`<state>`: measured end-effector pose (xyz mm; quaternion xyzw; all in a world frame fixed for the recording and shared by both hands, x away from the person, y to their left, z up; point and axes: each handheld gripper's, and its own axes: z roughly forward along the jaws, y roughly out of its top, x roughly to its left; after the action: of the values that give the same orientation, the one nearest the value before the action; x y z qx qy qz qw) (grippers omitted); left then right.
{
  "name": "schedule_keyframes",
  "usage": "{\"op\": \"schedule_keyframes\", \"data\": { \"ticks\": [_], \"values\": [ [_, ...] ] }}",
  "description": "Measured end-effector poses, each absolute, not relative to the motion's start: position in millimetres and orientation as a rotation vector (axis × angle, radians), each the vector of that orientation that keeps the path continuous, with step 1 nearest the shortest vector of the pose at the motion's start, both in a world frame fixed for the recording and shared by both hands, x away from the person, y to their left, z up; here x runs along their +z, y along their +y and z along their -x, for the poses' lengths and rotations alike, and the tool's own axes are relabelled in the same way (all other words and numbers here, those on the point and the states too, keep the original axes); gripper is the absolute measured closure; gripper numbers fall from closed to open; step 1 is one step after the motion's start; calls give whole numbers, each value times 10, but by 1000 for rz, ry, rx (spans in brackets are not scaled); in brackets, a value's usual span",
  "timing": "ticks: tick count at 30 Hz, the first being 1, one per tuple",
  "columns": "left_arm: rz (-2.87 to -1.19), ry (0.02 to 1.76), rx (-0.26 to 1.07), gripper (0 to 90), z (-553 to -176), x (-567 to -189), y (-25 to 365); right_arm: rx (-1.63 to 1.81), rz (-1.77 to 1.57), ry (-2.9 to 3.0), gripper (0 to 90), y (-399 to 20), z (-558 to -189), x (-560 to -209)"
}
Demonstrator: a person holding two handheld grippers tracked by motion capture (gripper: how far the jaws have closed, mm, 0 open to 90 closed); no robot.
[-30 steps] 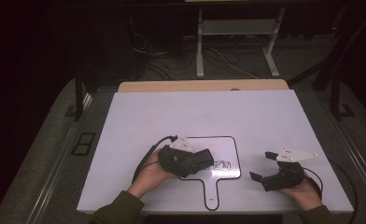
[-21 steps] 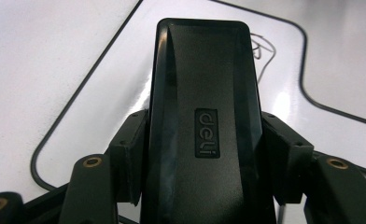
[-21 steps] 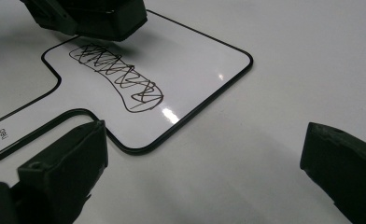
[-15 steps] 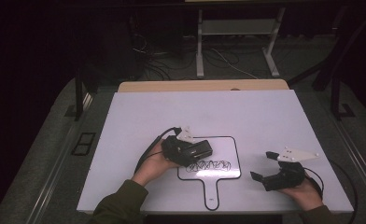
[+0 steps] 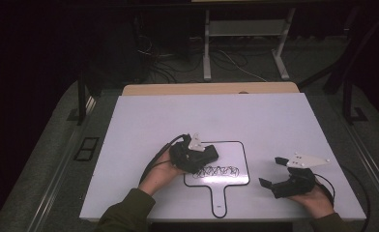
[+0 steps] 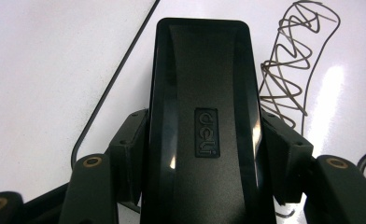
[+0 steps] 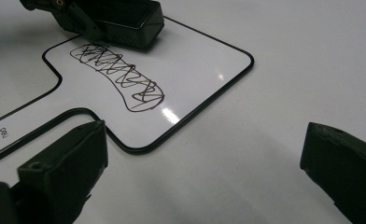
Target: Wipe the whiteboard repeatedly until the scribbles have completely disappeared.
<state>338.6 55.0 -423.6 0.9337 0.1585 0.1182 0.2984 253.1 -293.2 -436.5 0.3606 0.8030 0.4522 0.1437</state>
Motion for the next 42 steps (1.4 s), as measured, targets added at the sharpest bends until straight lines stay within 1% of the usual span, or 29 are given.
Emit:
{"op": "schedule_keyframes", "data": {
  "ticks": [14, 24, 26, 30, 33, 35, 39, 42],
  "values": [
    [-2475, 417, 270, 394, -3387, -4327, 546, 1301, -1038, 2315, 0, -2934, -2531, -4364],
    [-2470, 355, 204, 394, -3230, -4339, 431, 1297, -1038, 2320, 0, -2927, -2531, -4366],
    [-2476, 347, 229, 395, -3238, -4333, 430, 1296, -1039, 2320, 0, -2928, -2532, -4367],
    [-2463, 413, 259, 394, -3350, -4336, 491, 1296, -1035, 2320, 0, -2929, -2530, -4367],
    [-2466, 433, 254, 395, -3410, -4334, 520, 1293, -1036, 2322, 0, -2924, -2532, -4368],
    [-2456, 417, 204, 394, -3379, -4346, 493, 1293, -1033, 2323, 0, -2922, -2532, -4369],
    [-2469, 342, 169, 394, -3235, -4345, 386, 1287, -1035, 2324, 0, -2921, -2533, -4370],
    [-2473, 342, 185, 394, -3231, -4339, 372, 1287, -1033, 2323, 0, -2919, -2531, -4370]
  ]
}}
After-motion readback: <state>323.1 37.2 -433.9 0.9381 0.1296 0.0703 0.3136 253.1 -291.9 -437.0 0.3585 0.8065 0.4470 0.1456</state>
